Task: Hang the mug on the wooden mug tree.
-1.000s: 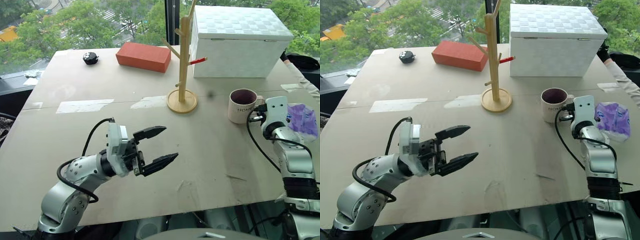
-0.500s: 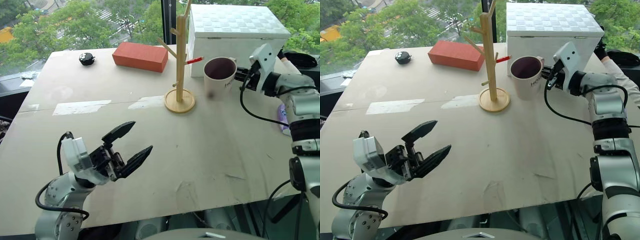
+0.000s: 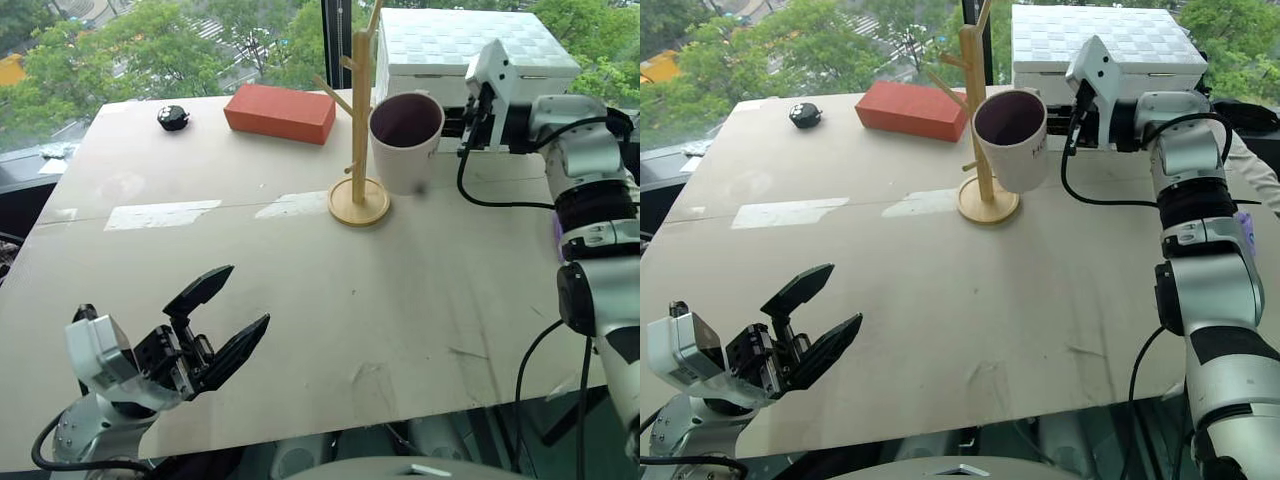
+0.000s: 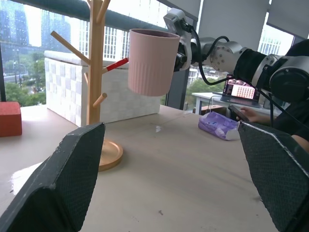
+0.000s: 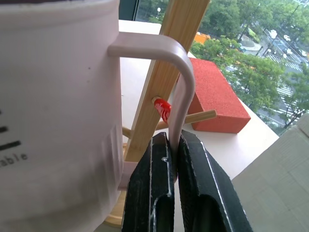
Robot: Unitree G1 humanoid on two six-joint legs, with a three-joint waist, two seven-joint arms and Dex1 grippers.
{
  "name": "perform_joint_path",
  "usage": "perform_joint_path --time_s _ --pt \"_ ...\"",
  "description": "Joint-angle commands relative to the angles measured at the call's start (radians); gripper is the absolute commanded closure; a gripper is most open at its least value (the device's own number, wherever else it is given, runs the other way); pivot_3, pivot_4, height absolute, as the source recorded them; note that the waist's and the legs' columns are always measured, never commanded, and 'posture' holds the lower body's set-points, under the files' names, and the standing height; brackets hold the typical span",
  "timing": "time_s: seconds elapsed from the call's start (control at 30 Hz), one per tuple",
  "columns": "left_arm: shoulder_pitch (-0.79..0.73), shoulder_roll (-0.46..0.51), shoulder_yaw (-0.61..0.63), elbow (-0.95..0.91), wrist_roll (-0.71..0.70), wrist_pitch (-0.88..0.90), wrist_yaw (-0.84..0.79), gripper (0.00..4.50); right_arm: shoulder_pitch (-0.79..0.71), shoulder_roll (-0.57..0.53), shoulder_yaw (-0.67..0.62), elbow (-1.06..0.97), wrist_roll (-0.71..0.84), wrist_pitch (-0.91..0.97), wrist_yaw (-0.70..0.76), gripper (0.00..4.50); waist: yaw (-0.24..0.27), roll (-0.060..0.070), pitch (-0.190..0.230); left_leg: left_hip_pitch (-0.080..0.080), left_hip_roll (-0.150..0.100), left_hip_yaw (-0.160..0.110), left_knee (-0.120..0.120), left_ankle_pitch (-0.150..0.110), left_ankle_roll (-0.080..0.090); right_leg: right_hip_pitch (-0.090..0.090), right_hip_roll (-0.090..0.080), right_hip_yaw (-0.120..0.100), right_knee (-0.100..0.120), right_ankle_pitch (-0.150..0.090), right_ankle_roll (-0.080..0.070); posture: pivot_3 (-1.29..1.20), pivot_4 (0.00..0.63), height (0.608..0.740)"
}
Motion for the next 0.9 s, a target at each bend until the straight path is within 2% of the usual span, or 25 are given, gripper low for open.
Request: perform_joint_path --time_s 0.03,0.33,0.5,0.7,0.9 --pt "-0.018 0.0 -0.016 -0.06 -0.004 -0.004 0.035 0.0 -0.063 0.018 0.017 0.062 -0.05 -0.062 -0.042 4.41 -0.001 0.0 0.0 0.0 0.0 0.0 0.0 0.0 0.0 0.0 0.0 0.0 0.0 0.0 0.0 0.0 0.15 0.74" --pt "-0.052 0.021 -0.031 -0.086 -0.008 0.023 0.093 0.0 -0.142 0.069 0.052 0.264 -0.163 -0.111 -0.141 4.41 -0.002 0.0 0.0 0.0 0.0 0.001 -0.004 0.0 -0.001 -0.003 0.0 0.001 0.0 0.0 -0.001 0.0 0.15 0.74" --pt "-0.045 0.02 -0.033 -0.083 -0.007 0.02 0.095 0.0 -0.185 0.085 0.004 0.294 -0.127 -0.085 -0.118 4.41 -0.004 0.001 0.001 -0.001 0.0 0.001 -0.006 0.0 -0.001 -0.005 0.0 0.001 0.0 0.0 -0.001 0.0 0.15 0.74" --pt "-0.035 0.012 -0.037 -0.073 -0.003 0.007 0.082 0.0 -0.206 0.077 -0.037 0.283 -0.081 -0.01 -0.007 4.41 -0.003 0.002 0.001 -0.001 0.0 0.001 -0.007 0.0 -0.001 -0.005 0.0 0.001 0.0 0.0 -0.001 0.0 0.15 0.74" --pt "-0.031 0.005 -0.042 -0.067 0.0 0.002 0.074 0.0 -0.233 0.106 0.003 0.31 -0.143 0.02 -0.051 4.41 -0.004 0.002 0.001 -0.001 0.0 0.001 -0.007 0.0 -0.001 -0.005 0.0 0.001 0.0 0.0 -0.001 0.0 0.15 0.74"
